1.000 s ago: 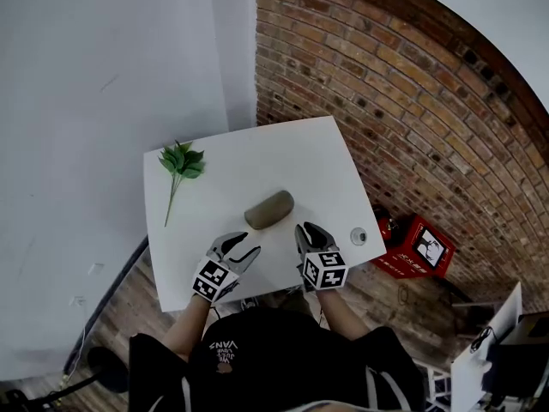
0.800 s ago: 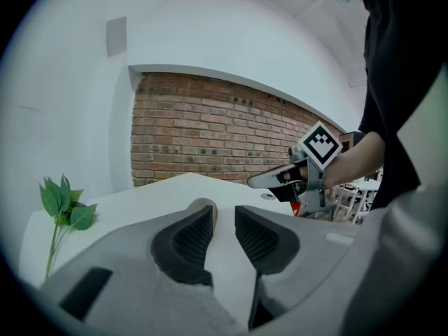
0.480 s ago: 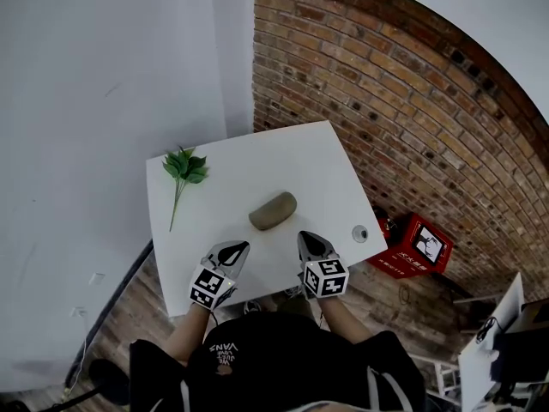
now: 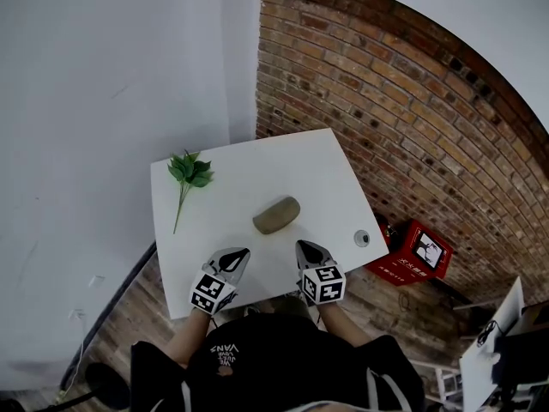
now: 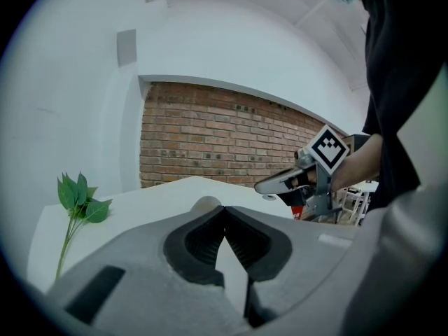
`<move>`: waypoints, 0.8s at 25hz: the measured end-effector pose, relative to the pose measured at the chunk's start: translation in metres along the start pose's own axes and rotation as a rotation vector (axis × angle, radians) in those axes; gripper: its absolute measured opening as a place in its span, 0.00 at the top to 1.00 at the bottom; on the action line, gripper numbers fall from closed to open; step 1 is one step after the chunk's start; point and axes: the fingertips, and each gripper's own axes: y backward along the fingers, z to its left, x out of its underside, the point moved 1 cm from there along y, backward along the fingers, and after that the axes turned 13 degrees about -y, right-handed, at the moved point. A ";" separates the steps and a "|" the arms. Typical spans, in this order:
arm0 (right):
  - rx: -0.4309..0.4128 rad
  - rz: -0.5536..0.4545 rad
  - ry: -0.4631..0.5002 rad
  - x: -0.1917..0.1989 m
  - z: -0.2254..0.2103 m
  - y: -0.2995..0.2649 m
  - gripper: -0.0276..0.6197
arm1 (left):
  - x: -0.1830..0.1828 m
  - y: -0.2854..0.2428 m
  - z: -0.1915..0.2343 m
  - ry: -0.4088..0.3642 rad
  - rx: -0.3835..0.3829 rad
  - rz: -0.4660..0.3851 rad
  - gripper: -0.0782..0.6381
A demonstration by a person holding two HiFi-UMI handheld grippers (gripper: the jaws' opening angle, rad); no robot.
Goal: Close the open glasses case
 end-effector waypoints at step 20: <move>0.017 -0.014 0.028 -0.007 -0.002 -0.004 0.96 | -0.003 -0.004 0.003 0.007 -0.007 -0.020 0.88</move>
